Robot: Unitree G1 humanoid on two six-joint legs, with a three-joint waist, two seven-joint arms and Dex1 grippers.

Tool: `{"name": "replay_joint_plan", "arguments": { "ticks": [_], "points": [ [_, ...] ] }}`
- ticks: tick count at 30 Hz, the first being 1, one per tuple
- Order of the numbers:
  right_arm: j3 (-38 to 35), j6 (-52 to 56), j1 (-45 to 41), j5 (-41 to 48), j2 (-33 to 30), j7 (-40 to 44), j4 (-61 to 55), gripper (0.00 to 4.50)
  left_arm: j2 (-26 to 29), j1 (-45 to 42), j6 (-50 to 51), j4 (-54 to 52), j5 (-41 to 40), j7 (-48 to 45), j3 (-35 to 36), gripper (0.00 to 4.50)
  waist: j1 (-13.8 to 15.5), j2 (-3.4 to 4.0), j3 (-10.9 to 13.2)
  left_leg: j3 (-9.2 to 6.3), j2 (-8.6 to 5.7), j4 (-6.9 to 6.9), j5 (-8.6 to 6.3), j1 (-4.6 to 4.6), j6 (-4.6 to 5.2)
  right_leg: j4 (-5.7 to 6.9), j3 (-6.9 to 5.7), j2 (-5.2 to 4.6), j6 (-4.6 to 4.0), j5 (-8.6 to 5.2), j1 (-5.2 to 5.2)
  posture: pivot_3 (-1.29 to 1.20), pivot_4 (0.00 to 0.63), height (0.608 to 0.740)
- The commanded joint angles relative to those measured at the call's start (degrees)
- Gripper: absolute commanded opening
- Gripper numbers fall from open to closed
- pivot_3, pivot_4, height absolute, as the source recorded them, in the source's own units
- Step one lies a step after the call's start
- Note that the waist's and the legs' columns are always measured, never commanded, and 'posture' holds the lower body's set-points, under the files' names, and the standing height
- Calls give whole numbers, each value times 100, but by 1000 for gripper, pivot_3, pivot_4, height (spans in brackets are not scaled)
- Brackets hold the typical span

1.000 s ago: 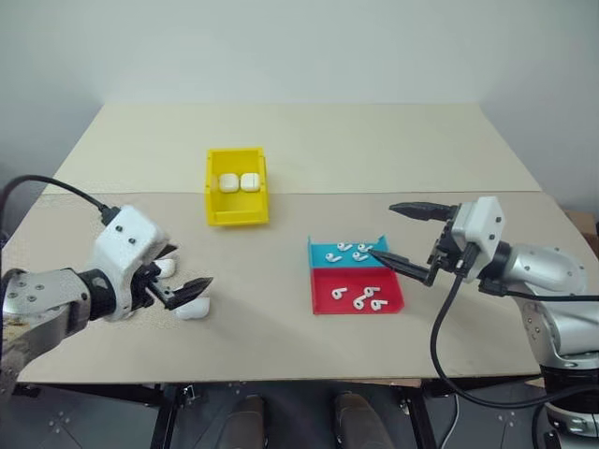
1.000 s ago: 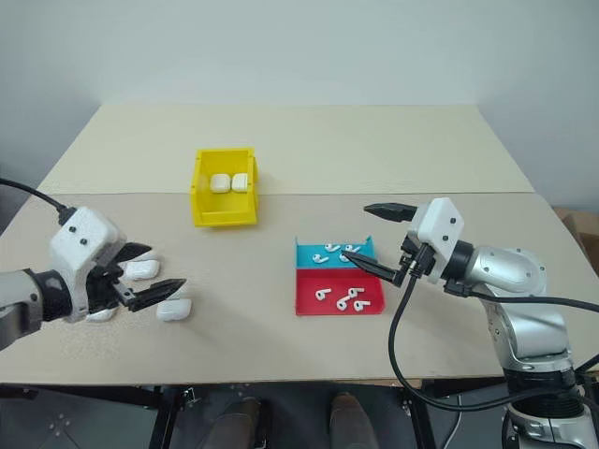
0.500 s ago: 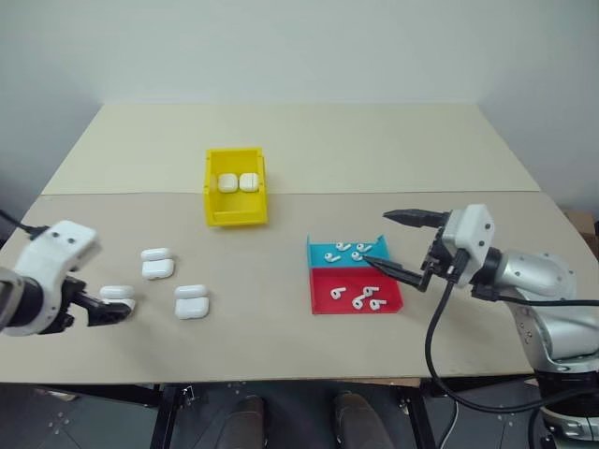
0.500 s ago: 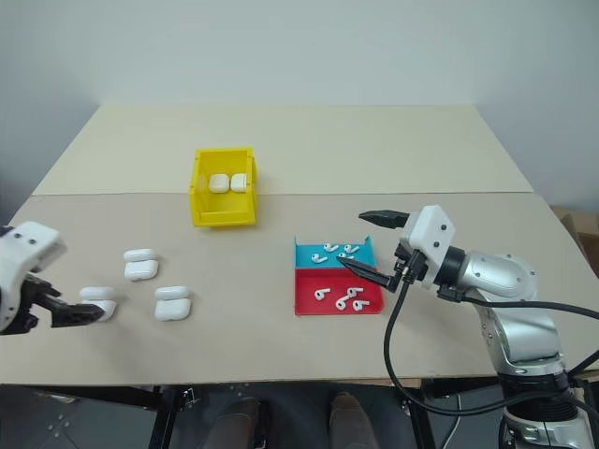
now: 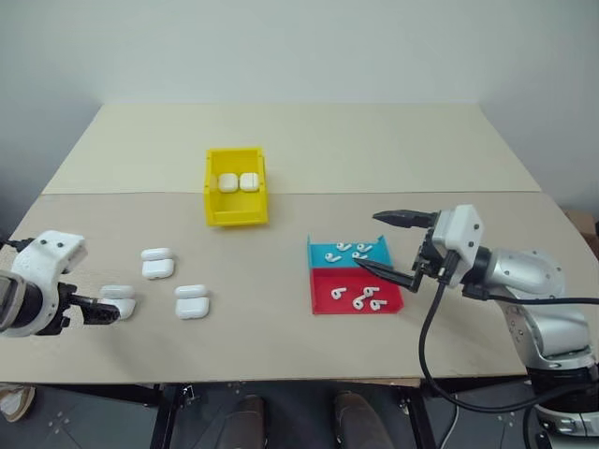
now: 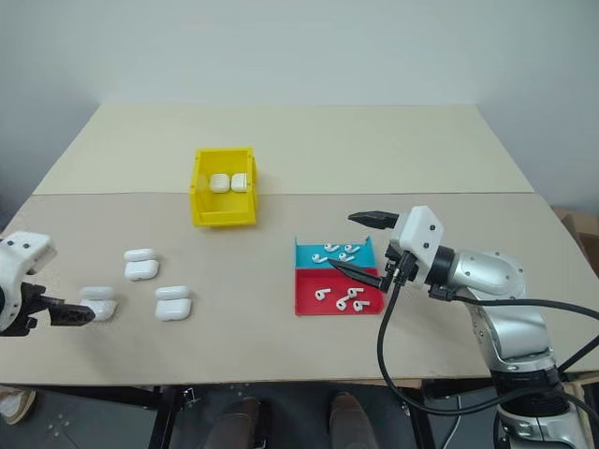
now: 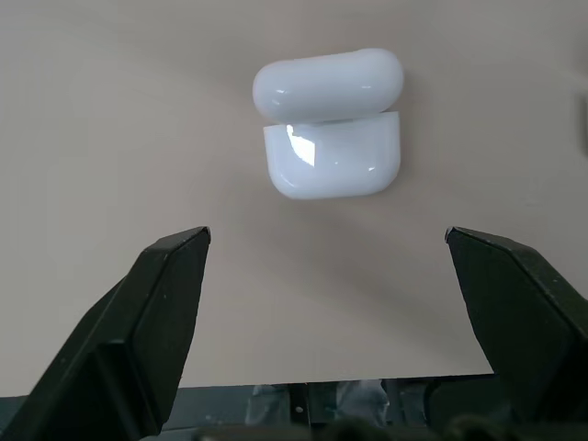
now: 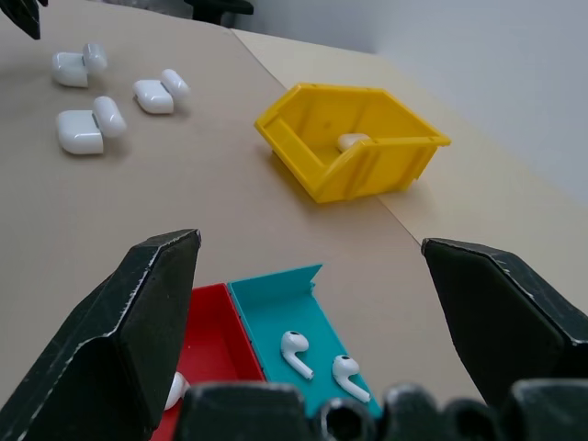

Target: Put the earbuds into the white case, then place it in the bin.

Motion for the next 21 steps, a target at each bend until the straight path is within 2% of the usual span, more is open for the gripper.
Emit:
{"name": "replay_joint_plan", "arguments": {
  "ticks": [1, 16, 21],
  "points": [
    [-174, 13, 0, 145, -26, -57, -272, 4491, -64, -232, 18, 135, -112, 306, -149, 4471, 1, -1, 0, 0, 0, 0, 0, -2, 0, 0, 0, 0, 0, 0, -1, 0, 150, 740],
    [-136, 147, -46, 150, -28, -176, -422, 4491, -1155, -1073, 18, 1148, 743, 760, -802, 4471, 105, -3, -1, 1, -3, 0, 0, 0, -1, 0, 1, -2, -1, 1, -1, 0, 150, 740],
    [-125, 229, -32, 159, -16, -229, -489, 4491, -1272, -1344, 18, 1309, 1165, 594, -1018, 4471, 130, -2, -2, 3, -5, 0, 1, 7, -2, 2, 1, -2, -1, 1, 4, 0, 150, 740]
  ]
}}
